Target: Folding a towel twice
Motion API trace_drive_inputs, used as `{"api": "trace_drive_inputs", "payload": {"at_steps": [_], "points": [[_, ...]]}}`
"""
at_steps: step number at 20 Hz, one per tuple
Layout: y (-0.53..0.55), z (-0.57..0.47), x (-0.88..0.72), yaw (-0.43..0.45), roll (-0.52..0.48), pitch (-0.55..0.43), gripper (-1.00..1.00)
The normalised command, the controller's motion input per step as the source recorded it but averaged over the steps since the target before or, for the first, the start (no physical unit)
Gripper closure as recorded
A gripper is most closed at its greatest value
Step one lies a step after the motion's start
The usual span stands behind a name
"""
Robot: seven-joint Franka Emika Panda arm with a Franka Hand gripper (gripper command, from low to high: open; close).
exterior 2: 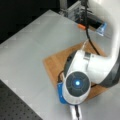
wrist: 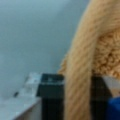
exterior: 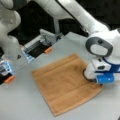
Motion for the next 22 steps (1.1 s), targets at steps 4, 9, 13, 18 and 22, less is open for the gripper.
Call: {"api": "trace_drive_inputs", "payload": {"at_steps": [4, 9, 13, 18, 22], "points": [[-0.27, 0.44, -0.53, 0.127, 0.181, -0.023, 1.0], [-0.41, 0.22, -0.8, 0.022, 0.327, -0.141, 1.0], [-0.41, 0.0, -0.81, -0.101, 0.385, -0.326, 1.0], [-0.31, -0.07, -0.81, -0.215, 0.419, -0.535, 1.0], [-0.04, -0.23, -0.81, -0.222, 0.351, -0.539, 1.0]]}}
